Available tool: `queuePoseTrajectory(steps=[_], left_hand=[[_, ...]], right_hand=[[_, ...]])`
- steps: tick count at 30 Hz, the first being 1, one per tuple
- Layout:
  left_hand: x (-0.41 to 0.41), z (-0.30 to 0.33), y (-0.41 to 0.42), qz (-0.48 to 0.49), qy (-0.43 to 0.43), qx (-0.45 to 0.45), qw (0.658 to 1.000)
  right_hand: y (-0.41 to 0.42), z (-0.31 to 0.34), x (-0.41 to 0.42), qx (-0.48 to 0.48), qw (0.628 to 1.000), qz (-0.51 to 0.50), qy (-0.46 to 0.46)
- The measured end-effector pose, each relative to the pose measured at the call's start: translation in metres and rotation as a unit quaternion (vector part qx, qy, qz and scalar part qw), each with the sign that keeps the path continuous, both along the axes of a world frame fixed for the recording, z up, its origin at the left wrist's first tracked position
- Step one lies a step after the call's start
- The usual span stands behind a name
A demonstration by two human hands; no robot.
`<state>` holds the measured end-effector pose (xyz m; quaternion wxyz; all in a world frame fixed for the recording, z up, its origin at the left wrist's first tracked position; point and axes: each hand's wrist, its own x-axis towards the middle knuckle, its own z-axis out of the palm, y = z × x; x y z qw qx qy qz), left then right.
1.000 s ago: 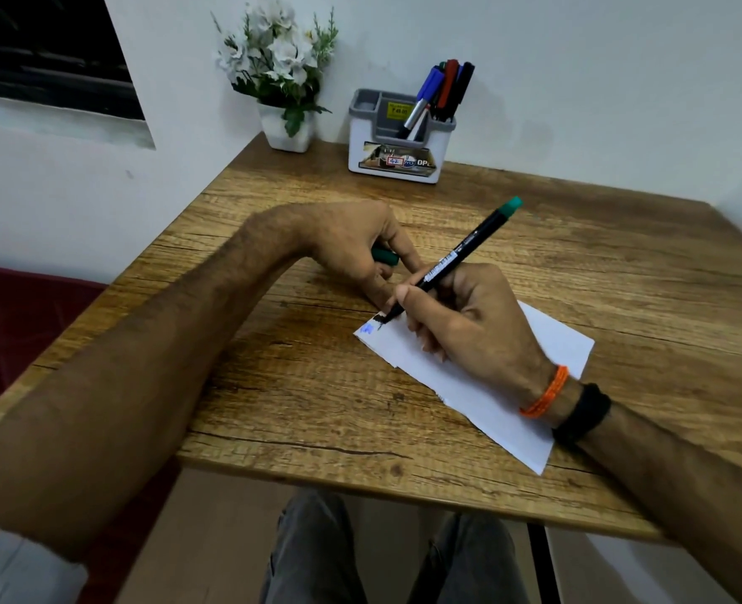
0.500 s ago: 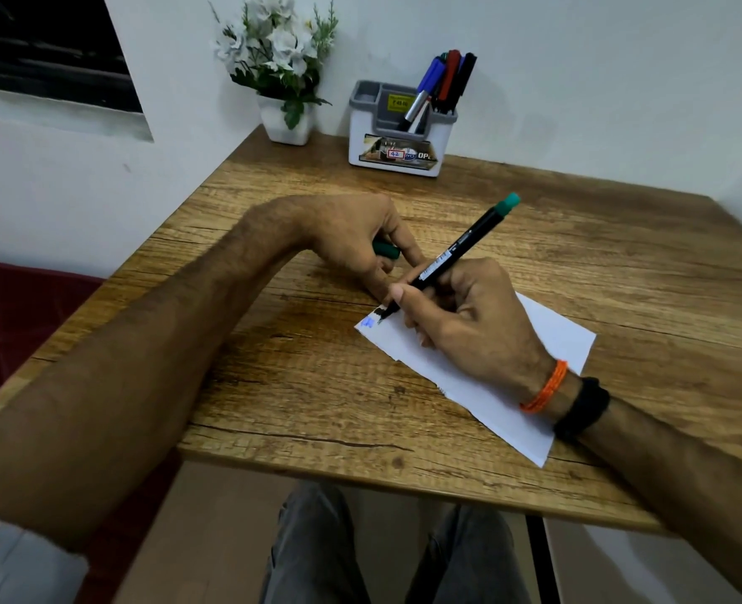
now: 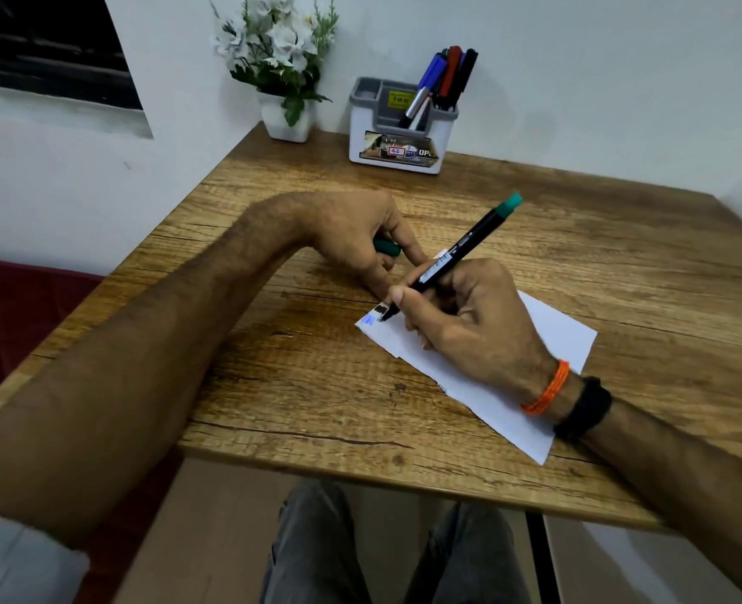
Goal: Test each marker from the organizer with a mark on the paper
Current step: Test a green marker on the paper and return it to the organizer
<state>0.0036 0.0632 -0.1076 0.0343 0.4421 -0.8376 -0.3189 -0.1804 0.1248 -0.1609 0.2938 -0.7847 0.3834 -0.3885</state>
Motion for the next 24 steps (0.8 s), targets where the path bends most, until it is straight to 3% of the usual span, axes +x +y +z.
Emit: queuePoseTrajectory(steps=[18, 24], left_hand=[[0.0017, -0.003, -0.0038, -0.004, 0.006, 0.001, 1.0], [0.0011, -0.0022, -0.0024, -0.026, 0.006, -0.012, 1.0]], right_hand=[[-0.0032, -0.0003, -0.0012, 0.015, 0.999, -0.038, -0.001], [-0.0076, 0.0061, -0.0048, 0.067, 0.99, -0.042, -0.118]])
